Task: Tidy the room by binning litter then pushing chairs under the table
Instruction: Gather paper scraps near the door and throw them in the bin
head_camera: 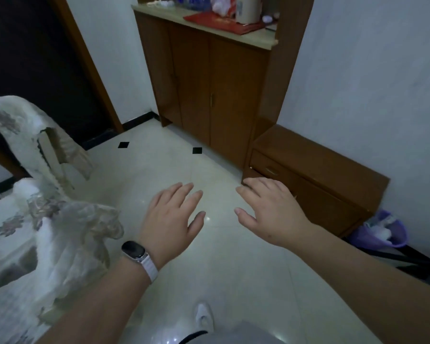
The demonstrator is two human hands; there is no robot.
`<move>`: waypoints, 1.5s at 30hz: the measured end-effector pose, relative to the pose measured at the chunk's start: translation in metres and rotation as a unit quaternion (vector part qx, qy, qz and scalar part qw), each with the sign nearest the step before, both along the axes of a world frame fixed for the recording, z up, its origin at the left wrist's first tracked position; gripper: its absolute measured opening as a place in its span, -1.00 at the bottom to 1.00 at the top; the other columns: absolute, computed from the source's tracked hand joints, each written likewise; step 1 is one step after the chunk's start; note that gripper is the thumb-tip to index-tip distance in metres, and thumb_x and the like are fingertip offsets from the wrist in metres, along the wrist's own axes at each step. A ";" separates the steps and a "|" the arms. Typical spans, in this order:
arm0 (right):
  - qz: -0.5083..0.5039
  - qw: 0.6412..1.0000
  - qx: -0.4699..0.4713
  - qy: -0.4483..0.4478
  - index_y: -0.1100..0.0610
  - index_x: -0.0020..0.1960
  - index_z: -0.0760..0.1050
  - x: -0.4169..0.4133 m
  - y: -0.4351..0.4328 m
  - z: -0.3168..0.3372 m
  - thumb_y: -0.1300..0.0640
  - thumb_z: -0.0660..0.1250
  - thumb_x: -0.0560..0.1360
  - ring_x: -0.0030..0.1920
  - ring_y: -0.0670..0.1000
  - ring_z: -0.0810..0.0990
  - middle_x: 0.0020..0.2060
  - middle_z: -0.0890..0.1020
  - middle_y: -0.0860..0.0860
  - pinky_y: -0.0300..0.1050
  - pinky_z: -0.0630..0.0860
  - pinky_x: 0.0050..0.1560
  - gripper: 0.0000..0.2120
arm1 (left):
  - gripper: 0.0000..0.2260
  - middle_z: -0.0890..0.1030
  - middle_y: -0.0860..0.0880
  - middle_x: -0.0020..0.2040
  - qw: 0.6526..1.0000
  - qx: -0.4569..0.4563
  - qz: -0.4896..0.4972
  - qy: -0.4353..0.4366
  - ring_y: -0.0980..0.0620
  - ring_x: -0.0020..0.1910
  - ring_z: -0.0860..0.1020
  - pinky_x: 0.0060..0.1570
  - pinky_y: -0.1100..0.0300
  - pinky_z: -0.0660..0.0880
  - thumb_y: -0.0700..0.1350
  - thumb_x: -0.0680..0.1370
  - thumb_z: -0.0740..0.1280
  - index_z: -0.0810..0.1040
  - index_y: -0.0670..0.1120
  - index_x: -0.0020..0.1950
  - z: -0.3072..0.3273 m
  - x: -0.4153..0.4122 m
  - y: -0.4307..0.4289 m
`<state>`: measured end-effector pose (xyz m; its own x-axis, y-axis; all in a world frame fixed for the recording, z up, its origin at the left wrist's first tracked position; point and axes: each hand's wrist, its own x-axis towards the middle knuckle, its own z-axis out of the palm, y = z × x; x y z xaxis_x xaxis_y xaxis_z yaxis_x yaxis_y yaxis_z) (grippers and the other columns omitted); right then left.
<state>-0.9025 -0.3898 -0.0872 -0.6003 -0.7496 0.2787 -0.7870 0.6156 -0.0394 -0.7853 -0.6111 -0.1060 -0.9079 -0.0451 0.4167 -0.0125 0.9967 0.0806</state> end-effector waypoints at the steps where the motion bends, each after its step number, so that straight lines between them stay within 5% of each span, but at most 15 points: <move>1: -0.003 1.000 0.005 0.003 0.12 0.21 0.55 -0.013 -0.012 0.002 -0.17 0.15 0.53 0.18 0.15 0.53 0.18 0.57 0.09 0.07 0.41 0.18 -0.54 | -0.61 0.56 -0.10 0.29 1.000 0.002 -0.008 0.002 -0.15 0.30 0.48 0.22 -0.06 0.44 0.10 0.56 0.21 0.56 -0.07 0.28 0.001 -0.015 -0.013; 18: 0.064 0.998 -0.030 0.004 0.10 0.23 0.54 -0.244 -0.151 -0.002 -0.15 0.16 0.55 0.22 0.11 0.51 0.21 0.57 0.08 0.06 0.40 0.24 -0.57 | -0.63 0.56 -0.09 0.30 0.998 -0.026 0.037 -0.041 -0.14 0.32 0.47 0.26 -0.10 0.42 0.08 0.56 0.24 0.54 -0.05 0.29 0.000 -0.234 -0.140; 28: 0.161 0.985 -0.042 -0.035 0.09 0.28 0.51 -0.428 -0.230 0.004 -0.17 0.11 0.56 0.26 0.12 0.47 0.25 0.54 0.07 0.10 0.38 0.26 -0.53 | -0.61 0.56 -0.09 0.30 0.984 -0.058 0.161 -0.054 -0.14 0.31 0.49 0.24 -0.06 0.41 0.10 0.57 0.19 0.55 -0.05 0.30 0.029 -0.378 -0.181; 45: 0.251 0.966 -0.023 -0.055 0.10 0.25 0.54 -0.542 -0.440 -0.014 -0.16 0.11 0.54 0.24 0.12 0.49 0.24 0.56 0.08 0.04 0.38 0.24 -0.52 | -0.60 0.57 -0.11 0.27 0.959 -0.014 0.281 -0.033 -0.16 0.27 0.50 0.17 -0.05 0.43 0.11 0.57 0.18 0.57 -0.07 0.27 -0.006 -0.450 -0.353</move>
<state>-1.4447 -0.8294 -0.1011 -0.1925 -0.9422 0.2743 -0.9754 0.1532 -0.1585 -1.2350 -0.9643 -0.1117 -0.7678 -0.5245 0.3679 -0.5526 0.8327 0.0340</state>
